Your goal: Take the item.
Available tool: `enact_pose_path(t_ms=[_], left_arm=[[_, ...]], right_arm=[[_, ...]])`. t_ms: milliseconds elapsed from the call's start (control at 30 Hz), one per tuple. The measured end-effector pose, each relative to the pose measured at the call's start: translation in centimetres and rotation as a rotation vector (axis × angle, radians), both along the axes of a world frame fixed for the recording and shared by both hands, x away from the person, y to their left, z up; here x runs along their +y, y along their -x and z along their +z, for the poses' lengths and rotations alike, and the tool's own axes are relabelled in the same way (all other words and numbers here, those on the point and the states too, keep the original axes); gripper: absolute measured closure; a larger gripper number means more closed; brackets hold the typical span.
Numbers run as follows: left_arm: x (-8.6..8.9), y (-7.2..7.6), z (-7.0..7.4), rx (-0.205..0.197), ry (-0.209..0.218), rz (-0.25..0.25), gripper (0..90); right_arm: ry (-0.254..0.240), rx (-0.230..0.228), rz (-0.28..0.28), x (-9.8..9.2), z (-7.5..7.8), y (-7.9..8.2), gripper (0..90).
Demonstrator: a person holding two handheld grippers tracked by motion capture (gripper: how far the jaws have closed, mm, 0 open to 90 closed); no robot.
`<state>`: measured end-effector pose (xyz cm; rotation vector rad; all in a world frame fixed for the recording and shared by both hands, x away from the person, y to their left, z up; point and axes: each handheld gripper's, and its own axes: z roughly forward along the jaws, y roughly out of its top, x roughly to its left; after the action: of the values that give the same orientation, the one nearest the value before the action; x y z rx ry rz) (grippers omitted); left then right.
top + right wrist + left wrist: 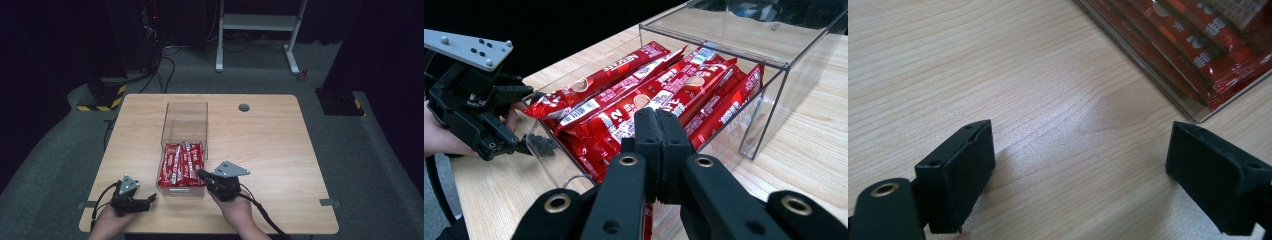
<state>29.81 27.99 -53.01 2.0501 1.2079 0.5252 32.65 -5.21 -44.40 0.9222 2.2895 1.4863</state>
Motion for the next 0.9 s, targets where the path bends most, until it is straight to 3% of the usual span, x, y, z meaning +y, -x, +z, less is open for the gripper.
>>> enact_pose_path(t_ms=[900], left_arm=[[0.0, 0.0, 0.0, 0.001, 0.0, 0.0, 12.5]], right_arm=[[-0.048, -0.023, -0.02, -1.8, 1.2, -0.4, 89.8]])
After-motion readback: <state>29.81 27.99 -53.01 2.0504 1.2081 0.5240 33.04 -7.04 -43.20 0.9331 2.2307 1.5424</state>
